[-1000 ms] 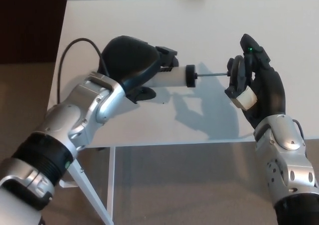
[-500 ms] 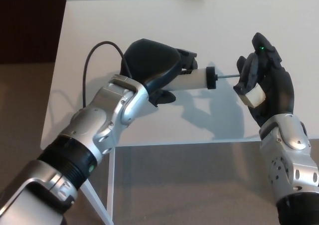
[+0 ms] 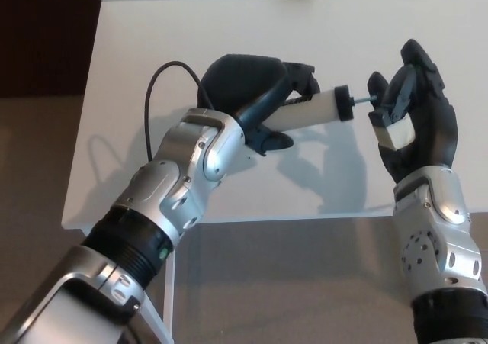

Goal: The robot walks towards a desk on which an air pump is kept in the middle. It lifts it up and holds it with its left hand and uses its right hand to compress it by pushing its handle inwards.

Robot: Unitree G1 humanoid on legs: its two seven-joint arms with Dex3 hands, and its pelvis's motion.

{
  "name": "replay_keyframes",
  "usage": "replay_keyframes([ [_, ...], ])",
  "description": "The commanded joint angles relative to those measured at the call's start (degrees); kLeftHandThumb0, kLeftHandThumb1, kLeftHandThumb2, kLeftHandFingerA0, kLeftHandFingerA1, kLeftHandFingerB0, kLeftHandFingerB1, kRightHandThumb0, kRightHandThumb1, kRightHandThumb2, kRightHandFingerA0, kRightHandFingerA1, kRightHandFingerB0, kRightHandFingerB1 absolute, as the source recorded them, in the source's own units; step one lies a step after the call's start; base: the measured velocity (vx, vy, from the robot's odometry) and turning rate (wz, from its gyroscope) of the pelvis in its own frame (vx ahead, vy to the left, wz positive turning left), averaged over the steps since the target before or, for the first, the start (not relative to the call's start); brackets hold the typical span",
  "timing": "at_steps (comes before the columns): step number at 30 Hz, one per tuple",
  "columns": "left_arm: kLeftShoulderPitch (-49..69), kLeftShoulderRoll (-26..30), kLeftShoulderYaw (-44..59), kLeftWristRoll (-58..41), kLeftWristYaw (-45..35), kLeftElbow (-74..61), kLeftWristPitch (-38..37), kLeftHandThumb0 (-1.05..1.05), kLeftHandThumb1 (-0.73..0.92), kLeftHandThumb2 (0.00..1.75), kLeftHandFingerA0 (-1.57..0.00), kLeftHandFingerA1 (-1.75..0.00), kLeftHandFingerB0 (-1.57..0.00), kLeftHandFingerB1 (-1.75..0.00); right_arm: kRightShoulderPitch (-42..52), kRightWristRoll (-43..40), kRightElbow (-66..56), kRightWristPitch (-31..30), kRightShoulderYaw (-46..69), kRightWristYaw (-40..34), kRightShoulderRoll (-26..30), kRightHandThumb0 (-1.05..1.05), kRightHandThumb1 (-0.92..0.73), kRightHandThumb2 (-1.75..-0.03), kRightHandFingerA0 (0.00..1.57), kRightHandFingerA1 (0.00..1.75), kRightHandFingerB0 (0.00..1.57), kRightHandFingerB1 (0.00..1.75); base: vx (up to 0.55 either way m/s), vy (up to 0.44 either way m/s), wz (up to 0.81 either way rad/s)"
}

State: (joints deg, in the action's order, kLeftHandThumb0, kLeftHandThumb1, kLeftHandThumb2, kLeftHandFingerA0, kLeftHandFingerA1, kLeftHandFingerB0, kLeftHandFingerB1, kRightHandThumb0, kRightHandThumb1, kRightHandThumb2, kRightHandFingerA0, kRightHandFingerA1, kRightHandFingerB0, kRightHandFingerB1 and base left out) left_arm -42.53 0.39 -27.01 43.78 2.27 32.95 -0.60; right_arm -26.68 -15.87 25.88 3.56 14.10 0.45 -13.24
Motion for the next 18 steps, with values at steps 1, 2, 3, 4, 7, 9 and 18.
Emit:
replay_keyframes([
  [1, 2.19, -3.82, 5.51, -8.01, 2.09, -1.13, 0.93, -0.32, 0.74, 0.62, -0.9, -0.91, -0.82, -0.53, -0.84, -2.09, -3.21, 0.93, 0.65, -2.69, -1.7, -0.75, -0.7, -1.06, 0.05, 0.41, 0.03, 0.29, 0.0, 0.0, 0.0],
  [2, 2.31, -4.1, 6.04, -8.28, 2.39, -1.07, 0.47, -0.32, 0.74, 0.62, -0.9, -0.91, -0.82, -0.53, -0.9, -2.25, -3.7, 0.99, 0.55, -2.5, -1.76, -0.75, -0.7, -1.06, 0.05, 0.41, 0.03, 0.29, 0.0, 0.0, 0.0],
  [3, 2.31, -4.1, 6.04, -8.28, 2.39, -1.07, 0.47, -0.32, 0.74, 0.62, -0.9, -0.91, -0.82, -0.53, -0.9, -2.25, -3.7, 0.99, 0.55, -2.5, -1.76, -0.75, -0.7, -1.06, 0.05, 0.41, 0.03, 0.29, 0.0, 0.0, 0.0],
  [4, 2.51, -4.75, 6.8, -8.72, 3.03, -1.21, 0.42, -0.3, 0.77, 0.63, -0.87, -1.08, -0.85, -0.55, -0.98, -2.35, -4.46, 0.81, 0.43, -2.68, -1.85, -0.77, -0.7, -1.05, 0.05, 0.42, 0.02, 0.29, 0.0, 0.0, 0.0],
  [7, 2.81, -5.13, 7.46, -9.1, 4.5, -1.0, -1.3, -0.25, 0.79, 0.64, -0.86, -1.01, -0.84, -0.57, -1.0, -2.25, -5.72, 0.33, 0.06, -3.28, -1.99, -0.79, -0.7, -1.05, 0.14, 0.45, 0.0, 0.31, 0.0, 0.0, 0.0],
  [9, 2.68, -4.66, 7.77, -9.63, 3.73, -0.68, -2.57, -0.31, 0.76, 0.62, -0.88, -1.03, -0.83, -0.54, -1.05, -2.27, -5.94, 0.1, -0.32, -2.86, -1.57, -0.79, -0.7, -1.04, 0.15, 0.46, 0.0, 0.32, 0.0, 0.0, 0.0],
  [18, 0.76, -2.76, 7.09, -9.44, 3.2, 0.59, -4.88, -0.36, 0.74, 0.62, -0.87, -1.06, -0.86, -0.58, -1.89, -2.1, -5.2, 0.16, -0.87, -3.59, -1.11, -0.37, -0.48, -1.06, 0.0, 0.47, 0.0, 0.48, 0.0, 0.0, 0.0],
])
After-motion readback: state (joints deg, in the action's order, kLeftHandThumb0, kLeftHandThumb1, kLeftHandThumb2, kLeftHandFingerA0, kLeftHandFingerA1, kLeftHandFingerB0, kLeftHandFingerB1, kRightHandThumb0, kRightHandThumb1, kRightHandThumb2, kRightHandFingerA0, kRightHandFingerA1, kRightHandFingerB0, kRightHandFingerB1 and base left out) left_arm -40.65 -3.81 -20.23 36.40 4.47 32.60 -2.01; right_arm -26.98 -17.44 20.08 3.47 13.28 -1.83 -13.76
